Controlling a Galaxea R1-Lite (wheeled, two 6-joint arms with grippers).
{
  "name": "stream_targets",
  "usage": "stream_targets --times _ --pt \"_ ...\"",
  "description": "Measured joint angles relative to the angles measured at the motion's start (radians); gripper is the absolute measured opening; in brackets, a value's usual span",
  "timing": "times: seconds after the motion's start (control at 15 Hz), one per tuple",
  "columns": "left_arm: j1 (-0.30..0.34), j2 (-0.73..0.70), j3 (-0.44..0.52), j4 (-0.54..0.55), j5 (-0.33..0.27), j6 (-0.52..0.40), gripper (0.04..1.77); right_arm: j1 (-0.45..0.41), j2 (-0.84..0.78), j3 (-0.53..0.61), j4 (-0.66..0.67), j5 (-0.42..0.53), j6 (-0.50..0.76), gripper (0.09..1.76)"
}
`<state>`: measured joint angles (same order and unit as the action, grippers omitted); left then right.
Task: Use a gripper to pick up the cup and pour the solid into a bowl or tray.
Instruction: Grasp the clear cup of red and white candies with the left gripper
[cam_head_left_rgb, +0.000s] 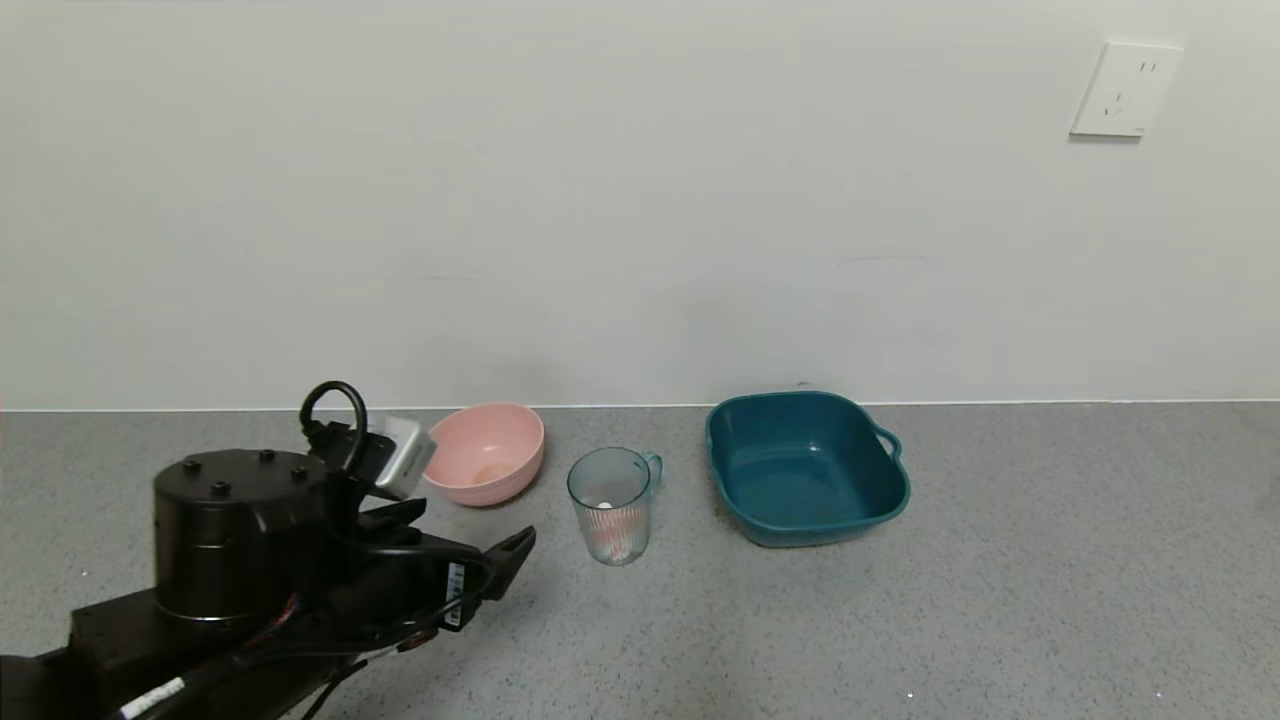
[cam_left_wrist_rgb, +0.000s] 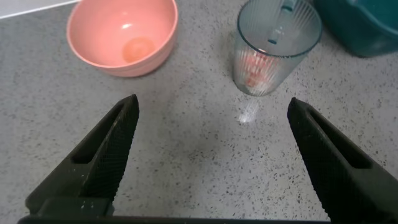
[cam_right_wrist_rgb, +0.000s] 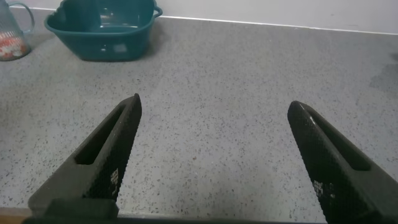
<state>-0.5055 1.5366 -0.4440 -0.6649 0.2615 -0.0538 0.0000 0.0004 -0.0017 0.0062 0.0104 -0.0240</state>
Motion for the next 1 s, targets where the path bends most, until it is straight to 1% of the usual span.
stream_targets --times 0.13,0.33,0.53,0.67,0.8,1.0 --pt "-0.053 0.063 0.007 -0.039 0.031 -0.034 1.72 0.000 0.000 0.000 0.000 0.000 0.000 1.71" --pt "-0.110 0.133 0.008 -0.045 0.043 -0.066 1.72 0.000 0.000 0.000 0.000 0.000 0.000 1.71" --pt "-0.142 0.188 -0.002 -0.047 0.042 -0.078 1.72 0.000 0.000 0.000 0.000 0.000 0.000 1.71" --pt "-0.147 0.223 -0.010 -0.071 0.041 -0.079 1.72 0.000 0.000 0.000 0.000 0.000 0.000 1.71" --pt "-0.148 0.269 -0.015 -0.137 0.041 -0.078 1.72 0.000 0.000 0.000 0.000 0.000 0.000 1.71" --pt "-0.148 0.373 -0.023 -0.287 0.041 -0.069 1.72 0.000 0.000 0.000 0.000 0.000 0.000 1.71"
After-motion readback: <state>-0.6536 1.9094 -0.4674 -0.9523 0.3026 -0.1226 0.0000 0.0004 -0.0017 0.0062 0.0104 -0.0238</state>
